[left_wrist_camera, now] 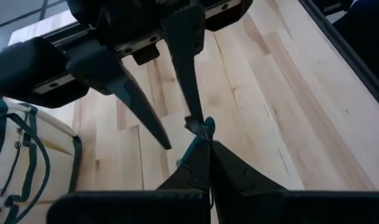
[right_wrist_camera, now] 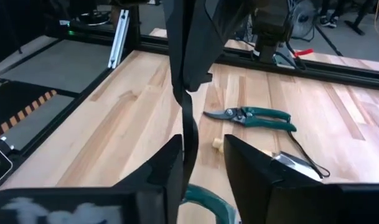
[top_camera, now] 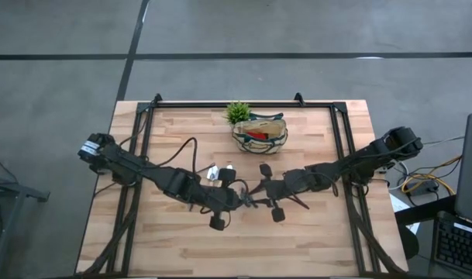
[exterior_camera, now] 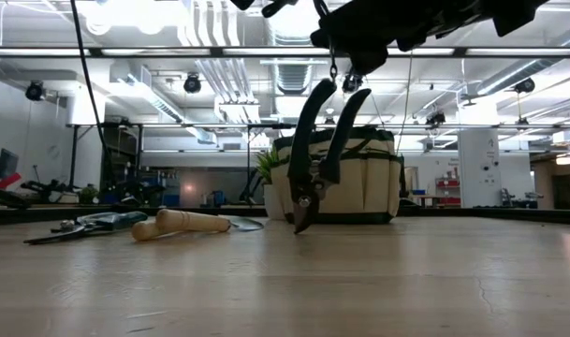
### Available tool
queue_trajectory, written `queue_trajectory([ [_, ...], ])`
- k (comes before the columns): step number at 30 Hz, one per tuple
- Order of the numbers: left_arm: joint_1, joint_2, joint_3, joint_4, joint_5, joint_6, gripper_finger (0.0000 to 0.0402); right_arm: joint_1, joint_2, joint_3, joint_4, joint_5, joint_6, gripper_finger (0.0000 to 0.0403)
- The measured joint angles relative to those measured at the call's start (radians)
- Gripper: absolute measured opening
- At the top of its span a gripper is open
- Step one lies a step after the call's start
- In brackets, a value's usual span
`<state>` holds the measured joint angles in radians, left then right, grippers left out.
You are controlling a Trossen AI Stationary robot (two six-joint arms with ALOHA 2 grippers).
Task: Pick & Place Garden tools in Gardening bag
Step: Put the right green shear scissors into the gardening bag
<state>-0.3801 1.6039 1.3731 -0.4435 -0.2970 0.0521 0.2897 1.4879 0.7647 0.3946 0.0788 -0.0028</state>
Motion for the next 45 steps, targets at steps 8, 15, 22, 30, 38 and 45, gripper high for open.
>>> queue_trajectory([
  [8, 0.0, 0.0, -0.001, 0.03, 0.0, -0.001, 0.0003, 0.0, -0.001, 0.0, -0.002, -0.01, -0.012, 0.0019],
  [15, 0.001, 0.0, -0.003, 0.076, -0.007, -0.03, 0.0022, 0.0, -0.034, -0.001, -0.045, -0.009, -0.019, 0.0013],
  [22, 0.0, 0.0, -0.003, 0.112, -0.102, -0.08, 0.0051, 0.0, -0.142, -0.002, -0.142, 0.01, -0.017, 0.0012],
  [30, 0.0, -0.002, -0.015, 0.175, -0.195, -0.084, 0.0079, 0.0, -0.32, -0.002, -0.308, 0.145, -0.009, 0.0011],
  [38, -0.001, -0.002, -0.151, 0.605, -0.194, 0.029, 0.008, 0.0, -0.505, -0.002, -0.47, 0.301, 0.015, 0.0011],
  [45, 0.009, -0.002, -0.241, 0.97, -0.192, 0.191, 0.008, 0.0, -0.632, -0.002, -0.525, 0.488, 0.002, 0.0011],
])
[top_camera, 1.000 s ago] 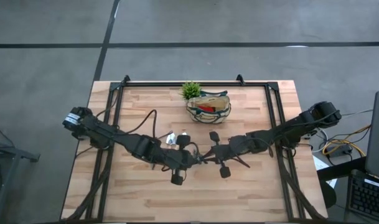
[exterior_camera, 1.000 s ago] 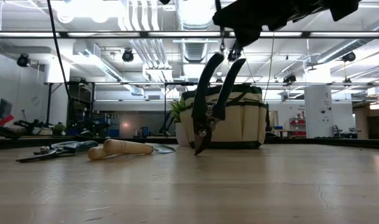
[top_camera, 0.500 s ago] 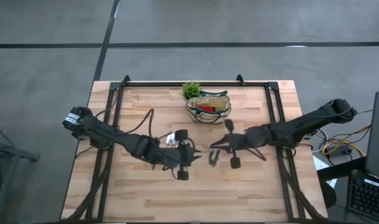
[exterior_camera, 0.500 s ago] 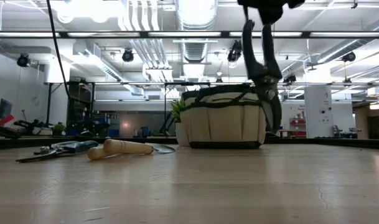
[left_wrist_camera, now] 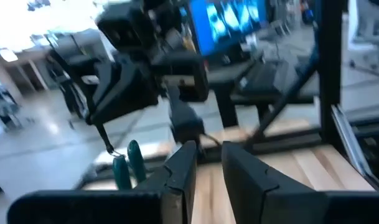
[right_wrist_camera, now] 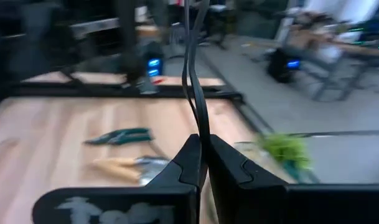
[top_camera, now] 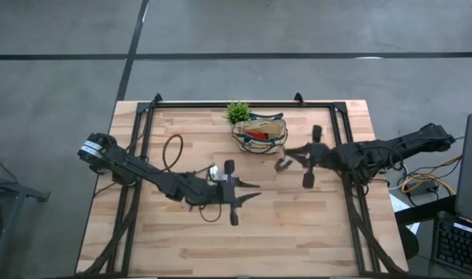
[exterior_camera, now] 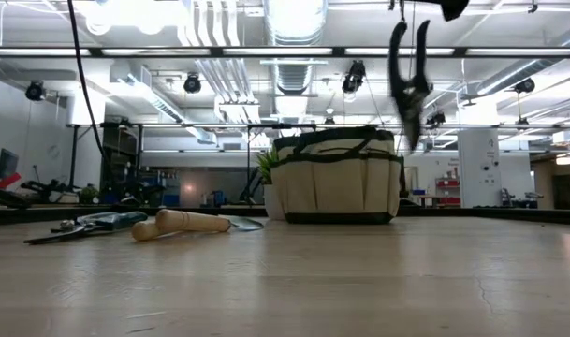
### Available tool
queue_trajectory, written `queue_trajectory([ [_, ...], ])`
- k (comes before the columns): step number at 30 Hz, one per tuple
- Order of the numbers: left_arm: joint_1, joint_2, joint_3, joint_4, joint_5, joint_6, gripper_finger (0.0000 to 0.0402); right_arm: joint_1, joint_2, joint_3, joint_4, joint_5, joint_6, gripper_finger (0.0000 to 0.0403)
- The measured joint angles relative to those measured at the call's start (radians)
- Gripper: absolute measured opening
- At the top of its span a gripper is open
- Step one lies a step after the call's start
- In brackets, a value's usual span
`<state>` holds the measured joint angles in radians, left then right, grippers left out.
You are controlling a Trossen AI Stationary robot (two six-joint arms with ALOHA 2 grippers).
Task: Pick & Place Garden tools in Gardening bag
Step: Put the right green shear scissors into the gardening bag
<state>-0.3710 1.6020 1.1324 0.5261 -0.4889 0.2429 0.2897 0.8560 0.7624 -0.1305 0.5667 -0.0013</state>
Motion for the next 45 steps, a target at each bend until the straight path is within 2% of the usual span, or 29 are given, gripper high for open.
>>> queue_trajectory([
  [6, 0.005, 0.0, 0.003, 0.15, 0.0, 0.073, 0.0081, 0.0, -0.063, 0.011, -0.001, 0.214, -0.045, 0.0011],
  [14, 0.003, 0.0, 0.014, 0.154, 0.0, 0.047, 0.0081, -0.02, -0.092, 0.018, -0.001, 0.41, -0.084, 0.0011],
  [27, 0.002, 0.0, 0.014, 0.154, 0.0, 0.054, 0.0081, -0.193, -0.07, 0.018, 0.004, 0.424, -0.107, 0.0011],
  [45, 0.002, 0.0, 0.014, 0.154, 0.001, 0.06, 0.0081, -0.376, 0.038, 0.018, 0.005, 0.397, -0.103, 0.0011],
])
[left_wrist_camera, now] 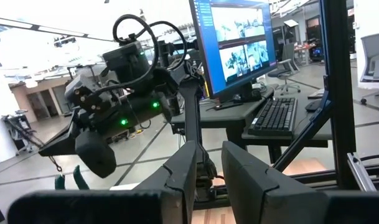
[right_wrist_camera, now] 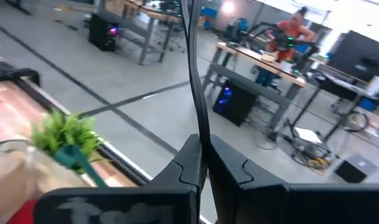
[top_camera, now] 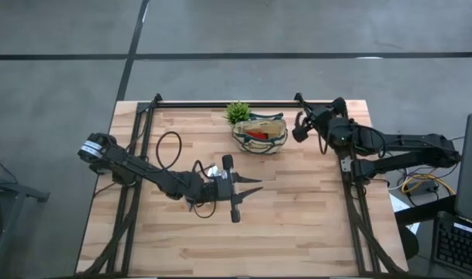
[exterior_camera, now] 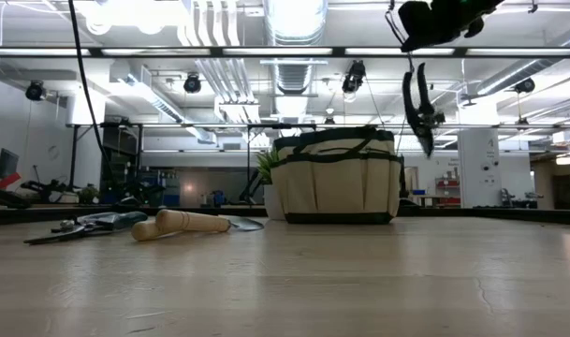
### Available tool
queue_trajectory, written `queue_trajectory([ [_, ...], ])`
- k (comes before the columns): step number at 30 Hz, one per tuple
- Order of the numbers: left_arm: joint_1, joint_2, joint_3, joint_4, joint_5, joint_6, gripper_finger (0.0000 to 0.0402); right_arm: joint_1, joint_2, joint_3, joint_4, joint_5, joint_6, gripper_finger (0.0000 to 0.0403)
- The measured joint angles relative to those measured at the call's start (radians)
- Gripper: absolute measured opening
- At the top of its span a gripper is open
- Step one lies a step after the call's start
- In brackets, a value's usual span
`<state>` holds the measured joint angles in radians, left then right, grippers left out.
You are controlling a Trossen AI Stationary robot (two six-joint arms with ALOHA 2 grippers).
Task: Pick & Place Garden tools in Gardening bag
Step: Put the right green shear scissors into the gardening bag
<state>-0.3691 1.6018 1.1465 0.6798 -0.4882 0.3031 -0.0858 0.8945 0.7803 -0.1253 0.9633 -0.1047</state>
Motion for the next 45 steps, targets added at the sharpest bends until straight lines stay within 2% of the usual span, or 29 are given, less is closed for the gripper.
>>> queue_trajectory([
  [7, 0.0, 0.0, 0.0, 0.0, 0.0, 0.0, 0.0081, -0.034, 0.039, 0.0, 0.012, -0.065, 0.041, 0.0011],
  [13, 0.0, 0.0, 0.0, 0.0, 0.0, 0.0, 0.0081, -0.065, 0.089, -0.001, 0.084, -0.174, 0.051, 0.0011],
  [24, 0.0, 0.0, -0.001, -0.009, 0.0, 0.001, 0.0081, -0.072, 0.148, -0.001, 0.133, -0.19, 0.052, 0.0011],
  [30, 0.001, 0.0, -0.001, -0.011, 0.0, 0.001, 0.0081, -0.071, 0.127, -0.001, 0.141, -0.288, 0.137, 0.0011],
  [41, 0.0, 0.0, -0.001, -0.018, 0.0, 0.001, 0.0081, -0.056, 0.084, 0.0, 0.124, -0.297, 0.207, 0.0011],
  [45, 0.0, 0.0, -0.001, -0.019, 0.0, 0.0, 0.0081, -0.049, 0.081, 0.0, 0.118, -0.348, 0.243, 0.0011],
])
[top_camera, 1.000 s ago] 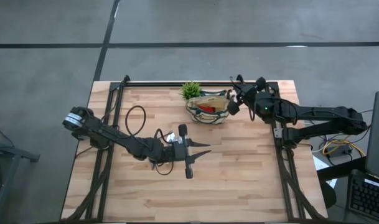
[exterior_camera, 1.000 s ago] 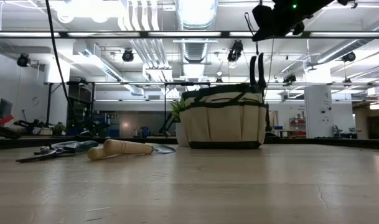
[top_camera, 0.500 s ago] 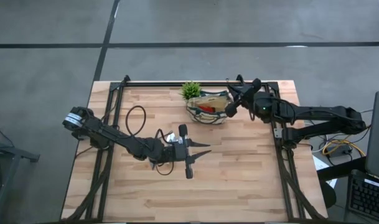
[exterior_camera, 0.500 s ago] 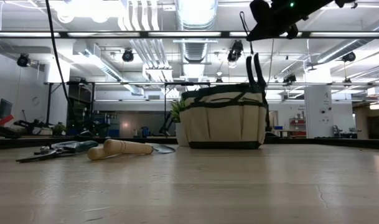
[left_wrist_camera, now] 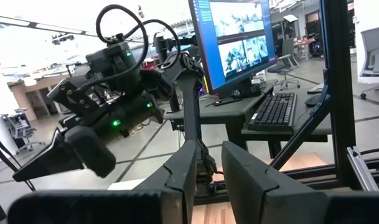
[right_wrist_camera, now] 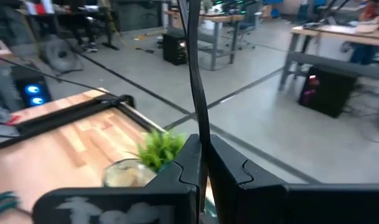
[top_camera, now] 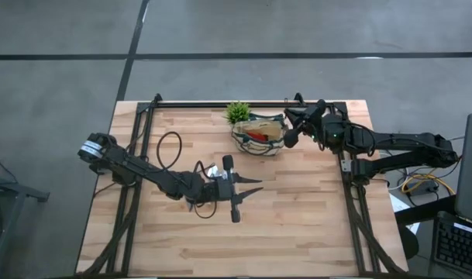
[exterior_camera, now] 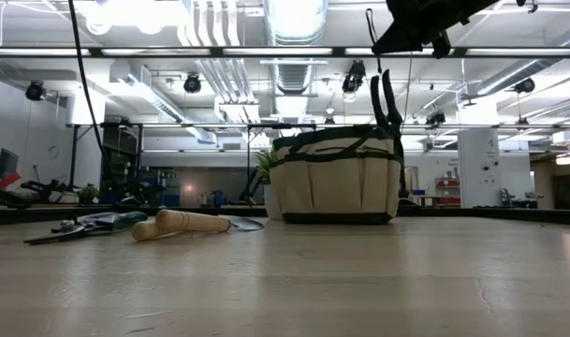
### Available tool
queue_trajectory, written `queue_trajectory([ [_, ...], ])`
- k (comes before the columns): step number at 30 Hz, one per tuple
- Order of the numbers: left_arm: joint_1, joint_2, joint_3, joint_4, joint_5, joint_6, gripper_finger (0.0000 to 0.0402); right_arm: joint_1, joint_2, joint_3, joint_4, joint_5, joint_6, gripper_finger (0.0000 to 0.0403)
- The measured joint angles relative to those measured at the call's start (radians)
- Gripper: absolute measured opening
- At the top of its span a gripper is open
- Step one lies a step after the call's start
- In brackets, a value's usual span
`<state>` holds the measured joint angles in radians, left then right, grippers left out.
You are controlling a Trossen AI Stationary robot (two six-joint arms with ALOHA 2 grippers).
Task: Pick & Place Garden tools in Gardening bag
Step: Put the right green shear scissors into the gardening bag
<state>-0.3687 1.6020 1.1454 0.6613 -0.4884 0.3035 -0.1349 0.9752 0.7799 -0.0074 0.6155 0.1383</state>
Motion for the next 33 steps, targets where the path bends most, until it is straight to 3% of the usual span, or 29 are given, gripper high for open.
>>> queue_trajectory([
  [19, 0.0, 0.0, 0.0, -0.006, 0.0, 0.0, 0.0081, 0.0, 0.0, 0.0, 0.048, -0.057, 0.011, 0.0011],
  [33, 0.0, 0.0, 0.0, -0.006, 0.0, 0.0, 0.0081, 0.0, -0.021, -0.018, -0.081, 0.052, 0.0, 0.0011],
])
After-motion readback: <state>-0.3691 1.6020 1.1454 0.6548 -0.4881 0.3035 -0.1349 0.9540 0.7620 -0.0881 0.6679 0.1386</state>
